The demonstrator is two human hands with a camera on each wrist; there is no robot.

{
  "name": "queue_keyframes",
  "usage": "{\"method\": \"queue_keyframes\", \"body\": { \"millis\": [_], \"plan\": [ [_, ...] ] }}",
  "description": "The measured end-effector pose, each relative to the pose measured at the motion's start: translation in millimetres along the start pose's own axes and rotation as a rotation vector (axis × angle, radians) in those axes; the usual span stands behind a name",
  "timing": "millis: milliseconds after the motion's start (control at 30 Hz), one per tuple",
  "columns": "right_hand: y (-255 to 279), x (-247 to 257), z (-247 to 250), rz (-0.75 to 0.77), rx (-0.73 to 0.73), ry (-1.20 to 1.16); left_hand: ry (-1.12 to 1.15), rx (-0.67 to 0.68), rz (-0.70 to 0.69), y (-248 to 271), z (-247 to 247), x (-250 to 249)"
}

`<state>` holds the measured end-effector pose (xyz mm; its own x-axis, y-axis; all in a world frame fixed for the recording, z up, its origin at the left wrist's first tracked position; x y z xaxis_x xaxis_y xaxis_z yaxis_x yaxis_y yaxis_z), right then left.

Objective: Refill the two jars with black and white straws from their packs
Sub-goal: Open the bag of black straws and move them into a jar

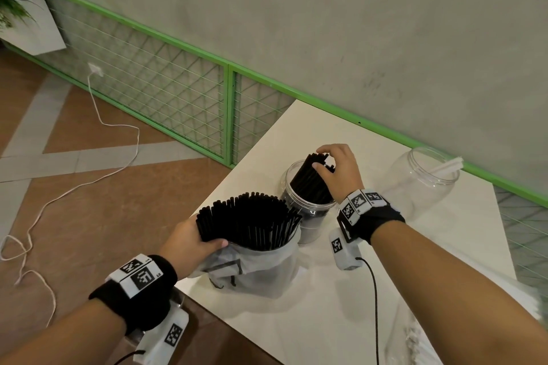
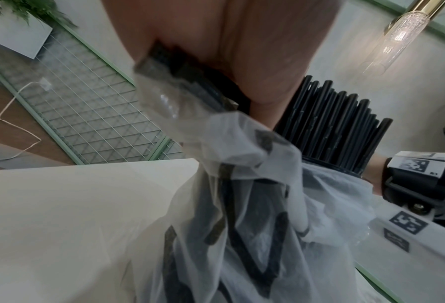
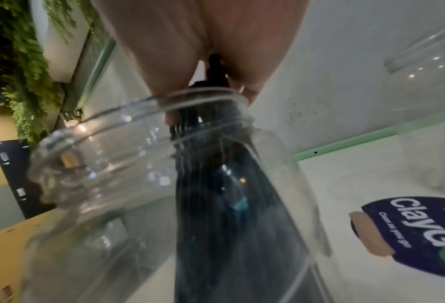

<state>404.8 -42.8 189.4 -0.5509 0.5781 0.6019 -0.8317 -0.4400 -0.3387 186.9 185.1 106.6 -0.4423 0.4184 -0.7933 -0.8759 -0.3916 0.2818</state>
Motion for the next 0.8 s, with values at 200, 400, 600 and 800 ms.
{"method": "queue_keyframes", "body": {
  "millis": [200,400,600,800],
  "plan": [
    [6.2,5.4,16.3,-0.005,-0.052,-0.015,0.006,0.007,-0.005,-1.0,-0.6,3.7],
    [68.9,51.5,40.5,0.013,-0.156,-0.272,0.014,0.004,-0.037,1.9,-0.9,0.5],
    [131.7,75.6,-36.0,-0.156,0.3,-0.451,0.0,0.007,-0.061,6.3,-5.3,-2.9],
    [143.5,75.0,-56.0,-0.302,0.183,-0.624,-0.013,0.005,-0.081,10.6,-8.8,-1.2]
  ]
}}
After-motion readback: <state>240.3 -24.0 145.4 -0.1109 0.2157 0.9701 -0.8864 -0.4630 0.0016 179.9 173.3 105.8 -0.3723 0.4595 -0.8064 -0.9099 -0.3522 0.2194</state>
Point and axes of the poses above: each hand's wrist, its own y-axis away from the middle knuckle, its own z-axis out of the back of the hand, x = y × z, the point moved 9 cm from there along -y, towards the middle knuckle, and after that the axes turned 6 degrees about z, right-handed, at the moved point
